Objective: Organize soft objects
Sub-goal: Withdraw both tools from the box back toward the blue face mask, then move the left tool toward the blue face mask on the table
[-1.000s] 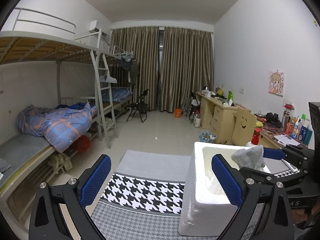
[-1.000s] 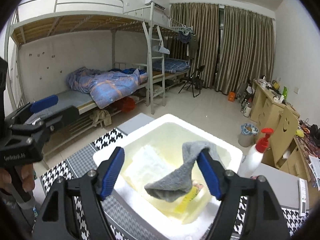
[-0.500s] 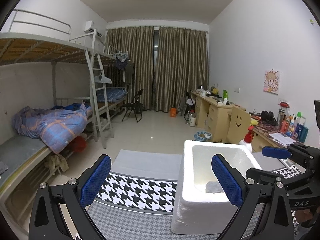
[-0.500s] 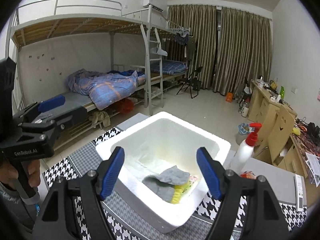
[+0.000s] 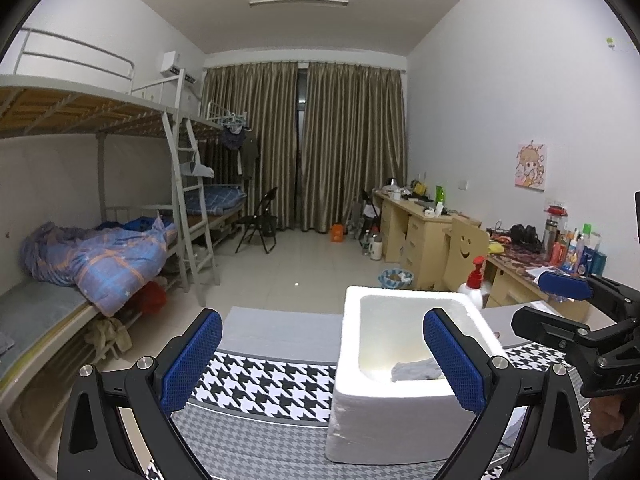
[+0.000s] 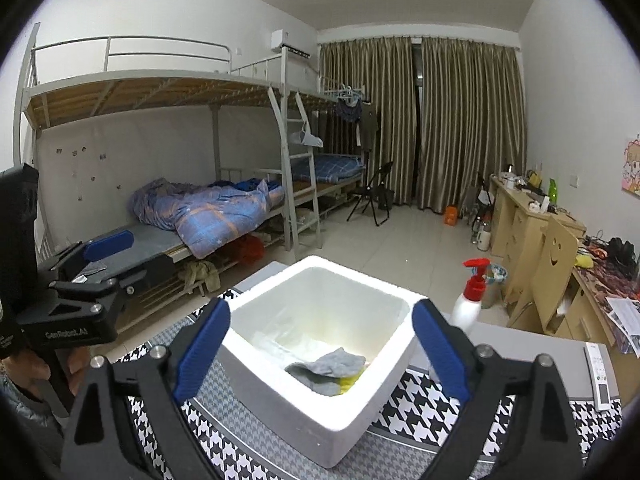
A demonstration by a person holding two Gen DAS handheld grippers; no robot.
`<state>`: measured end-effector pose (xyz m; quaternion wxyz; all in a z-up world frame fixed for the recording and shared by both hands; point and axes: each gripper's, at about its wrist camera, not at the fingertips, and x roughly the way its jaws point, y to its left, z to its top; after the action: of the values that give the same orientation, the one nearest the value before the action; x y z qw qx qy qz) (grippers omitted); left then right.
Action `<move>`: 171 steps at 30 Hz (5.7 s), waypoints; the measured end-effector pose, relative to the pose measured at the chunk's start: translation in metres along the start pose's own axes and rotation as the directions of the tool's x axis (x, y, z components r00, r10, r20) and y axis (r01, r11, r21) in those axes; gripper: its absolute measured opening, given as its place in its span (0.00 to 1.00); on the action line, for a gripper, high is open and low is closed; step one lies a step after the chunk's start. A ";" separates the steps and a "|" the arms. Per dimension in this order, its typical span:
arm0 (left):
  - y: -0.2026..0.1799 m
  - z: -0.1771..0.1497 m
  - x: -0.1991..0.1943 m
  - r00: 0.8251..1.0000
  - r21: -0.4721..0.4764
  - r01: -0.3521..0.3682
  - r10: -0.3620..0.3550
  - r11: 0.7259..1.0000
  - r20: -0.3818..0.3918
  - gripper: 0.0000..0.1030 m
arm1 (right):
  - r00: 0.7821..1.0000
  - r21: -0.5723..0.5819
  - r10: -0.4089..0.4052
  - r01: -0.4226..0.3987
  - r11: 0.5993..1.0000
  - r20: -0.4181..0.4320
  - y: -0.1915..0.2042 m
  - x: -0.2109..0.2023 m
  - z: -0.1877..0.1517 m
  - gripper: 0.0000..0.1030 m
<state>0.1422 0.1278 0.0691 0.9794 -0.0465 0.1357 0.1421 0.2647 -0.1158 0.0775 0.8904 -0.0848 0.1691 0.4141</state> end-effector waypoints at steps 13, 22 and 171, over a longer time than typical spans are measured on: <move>-0.014 -0.001 -0.010 1.000 0.014 0.005 -0.005 1.000 0.005 0.99 | 0.999 0.071 -0.021 0.018 0.997 0.036 -0.012 -0.020 -0.012 0.94; -0.025 -0.002 -0.021 0.999 0.026 0.042 -0.043 0.999 0.020 0.99 | 0.996 0.077 -0.055 0.050 0.996 0.066 -0.017 -0.037 -0.013 0.96; -0.223 -0.139 0.066 0.828 0.127 0.434 -0.339 0.892 -0.447 0.99 | 0.934 0.118 -0.238 0.277 0.954 -0.267 -0.144 -0.063 -0.172 0.97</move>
<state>0.2326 -0.0854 -0.0704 0.9352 0.0081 0.3424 -0.0893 0.2975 -0.3034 -0.0572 0.9124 -0.0889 0.2987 0.2653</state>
